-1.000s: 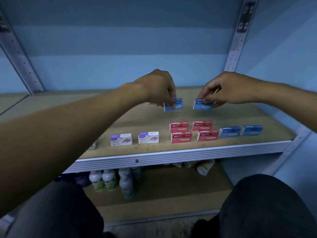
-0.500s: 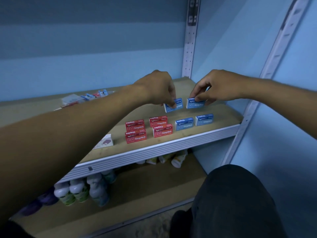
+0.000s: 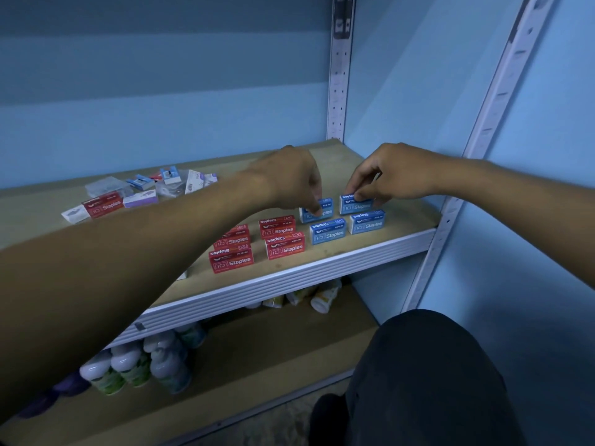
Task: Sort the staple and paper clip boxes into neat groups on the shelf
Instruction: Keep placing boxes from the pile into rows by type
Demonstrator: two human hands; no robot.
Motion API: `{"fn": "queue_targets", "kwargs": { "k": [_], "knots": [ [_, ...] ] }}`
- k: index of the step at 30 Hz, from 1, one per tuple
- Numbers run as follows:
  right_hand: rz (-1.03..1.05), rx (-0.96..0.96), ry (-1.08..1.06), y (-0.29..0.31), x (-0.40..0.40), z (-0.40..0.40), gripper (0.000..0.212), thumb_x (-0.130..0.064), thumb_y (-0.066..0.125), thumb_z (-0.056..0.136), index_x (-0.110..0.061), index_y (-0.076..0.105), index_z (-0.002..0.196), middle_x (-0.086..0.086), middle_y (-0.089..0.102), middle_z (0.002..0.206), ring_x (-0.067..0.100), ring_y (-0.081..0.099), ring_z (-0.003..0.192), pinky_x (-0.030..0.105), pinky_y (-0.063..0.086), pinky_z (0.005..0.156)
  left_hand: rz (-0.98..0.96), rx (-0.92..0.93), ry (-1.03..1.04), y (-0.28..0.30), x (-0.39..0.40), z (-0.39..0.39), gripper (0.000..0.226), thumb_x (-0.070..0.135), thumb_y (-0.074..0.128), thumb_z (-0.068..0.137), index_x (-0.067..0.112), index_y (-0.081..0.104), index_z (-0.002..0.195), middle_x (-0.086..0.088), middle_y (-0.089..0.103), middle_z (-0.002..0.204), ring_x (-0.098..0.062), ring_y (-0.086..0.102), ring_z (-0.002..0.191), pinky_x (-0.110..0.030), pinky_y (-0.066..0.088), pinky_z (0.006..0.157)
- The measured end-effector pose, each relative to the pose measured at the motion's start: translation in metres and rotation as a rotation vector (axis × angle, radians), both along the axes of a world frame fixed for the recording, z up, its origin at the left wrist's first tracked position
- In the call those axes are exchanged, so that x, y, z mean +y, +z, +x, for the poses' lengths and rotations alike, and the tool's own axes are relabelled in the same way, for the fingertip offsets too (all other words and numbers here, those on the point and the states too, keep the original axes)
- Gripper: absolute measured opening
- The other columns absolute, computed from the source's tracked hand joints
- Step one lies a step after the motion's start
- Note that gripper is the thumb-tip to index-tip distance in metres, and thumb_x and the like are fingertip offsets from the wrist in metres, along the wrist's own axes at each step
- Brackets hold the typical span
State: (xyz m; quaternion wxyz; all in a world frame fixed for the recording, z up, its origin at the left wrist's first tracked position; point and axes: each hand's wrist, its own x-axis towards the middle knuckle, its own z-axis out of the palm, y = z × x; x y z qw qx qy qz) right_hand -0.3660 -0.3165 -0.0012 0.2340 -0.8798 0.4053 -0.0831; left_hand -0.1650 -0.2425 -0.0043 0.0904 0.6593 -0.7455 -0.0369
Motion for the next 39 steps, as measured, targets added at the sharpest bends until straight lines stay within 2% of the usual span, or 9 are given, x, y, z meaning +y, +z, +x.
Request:
{"fn": "queue_targets", "kwargs": {
  "k": [8, 13, 16, 18, 22, 27, 32, 35, 39],
  "knots": [
    [0.017, 0.038, 0.009, -0.002, 0.002, -0.002, 0.014, -0.017, 0.075, 0.089, -0.025, 0.08, 0.098, -0.006, 0.077, 0.09, -0.004, 0.069, 0.061, 0.01, 0.052, 0.063, 0.005, 0.009, -0.021, -0.006, 0.0, -0.004, 0.026, 0.042, 0.084, 0.071, 0.023, 0.078, 0.089, 0.01, 0.074, 0.085, -0.008, 0.066, 0.084, -0.034, 0.056, 0.081],
    [-0.028, 0.05, 0.023, 0.004, 0.004, 0.001, 0.012, -0.026, 0.072, 0.091, -0.031, 0.078, 0.099, -0.015, 0.074, 0.091, -0.011, 0.065, 0.061, 0.026, 0.059, 0.077, -0.002, 0.031, -0.021, 0.002, 0.008, 0.005, 0.024, 0.044, 0.082, 0.074, 0.023, 0.078, 0.086, 0.013, 0.073, 0.082, -0.005, 0.065, 0.084, -0.031, 0.055, 0.08],
    [-0.097, 0.052, 0.058, 0.009, 0.006, 0.008, 0.012, -0.027, 0.068, 0.094, -0.032, 0.077, 0.099, -0.024, 0.068, 0.087, -0.019, 0.058, 0.06, 0.011, 0.046, 0.067, -0.048, 0.024, 0.019, 0.009, 0.017, 0.019, 0.027, 0.048, 0.073, 0.081, 0.022, 0.077, 0.088, 0.01, 0.074, 0.089, -0.01, 0.065, 0.09, -0.036, 0.055, 0.086],
    [-0.134, 0.066, 0.079, 0.011, 0.006, 0.016, 0.012, -0.029, 0.067, 0.094, -0.036, 0.076, 0.098, -0.028, 0.065, 0.089, -0.023, 0.057, 0.069, 0.007, 0.038, 0.067, -0.045, 0.002, 0.059, 0.011, 0.025, 0.03, 0.037, 0.057, 0.064, 0.085, 0.023, 0.076, 0.093, 0.008, 0.073, 0.098, -0.013, 0.063, 0.096, -0.037, 0.053, 0.09],
    [-0.176, 0.08, 0.123, 0.013, 0.01, 0.039, 0.012, -0.034, 0.066, 0.094, -0.04, 0.074, 0.101, -0.027, 0.068, 0.103, -0.007, 0.06, 0.1, 0.017, 0.043, 0.088, 0.004, -0.025, 0.135, 0.011, 0.046, 0.061, 0.048, 0.065, 0.052, 0.088, 0.023, 0.073, 0.099, 0.005, 0.07, 0.107, -0.015, 0.06, 0.1, -0.038, 0.051, 0.092],
    [-0.189, 0.098, 0.173, 0.017, 0.025, 0.077, 0.017, -0.036, 0.063, 0.093, -0.041, 0.071, 0.107, -0.02, 0.069, 0.113, -0.002, 0.061, 0.106, 0.028, 0.047, 0.102, 0.019, -0.057, 0.239, 0.013, 0.077, 0.106, 0.044, 0.063, 0.052, 0.089, 0.024, 0.071, 0.099, 0.005, 0.067, 0.111, -0.017, 0.056, 0.107, -0.037, 0.048, 0.094],
    [-0.214, 0.145, 0.191, 0.019, 0.036, 0.117, 0.044, -0.067, 0.051, 0.069, -0.051, 0.068, 0.106, -0.026, 0.067, 0.11, 0.004, 0.062, 0.109, 0.04, 0.047, 0.104, 0.037, -0.072, 0.332, 0.012, 0.107, 0.145, 0.037, 0.059, 0.057, 0.088, 0.025, 0.071, 0.095, 0.006, 0.064, 0.109, -0.017, 0.056, 0.102, -0.033, 0.047, 0.088],
    [-0.179, 0.134, 0.223, 0.019, 0.042, 0.138, 0.024, -0.047, 0.061, 0.089, -0.045, 0.068, 0.112, -0.018, 0.067, 0.116, 0.006, 0.061, 0.105, 0.03, 0.046, 0.1, 0.05, -0.06, 0.376, 0.01, 0.119, 0.164, 0.033, 0.057, 0.061, 0.086, 0.026, 0.07, 0.092, 0.007, 0.064, 0.106, -0.016, 0.057, 0.103, -0.036, 0.049, 0.093],
    [-0.154, 0.128, 0.249, 0.017, 0.05, 0.163, 0.023, -0.04, 0.062, 0.094, -0.045, 0.065, 0.117, -0.016, 0.065, 0.116, 0.006, 0.06, 0.103, 0.028, 0.043, 0.09, 0.057, -0.041, 0.422, 0.004, 0.128, 0.183, 0.03, 0.055, 0.068, 0.082, 0.028, 0.069, 0.094, 0.007, 0.065, 0.108, -0.016, 0.059, 0.104, -0.037, 0.051, 0.094]
  ]
}}
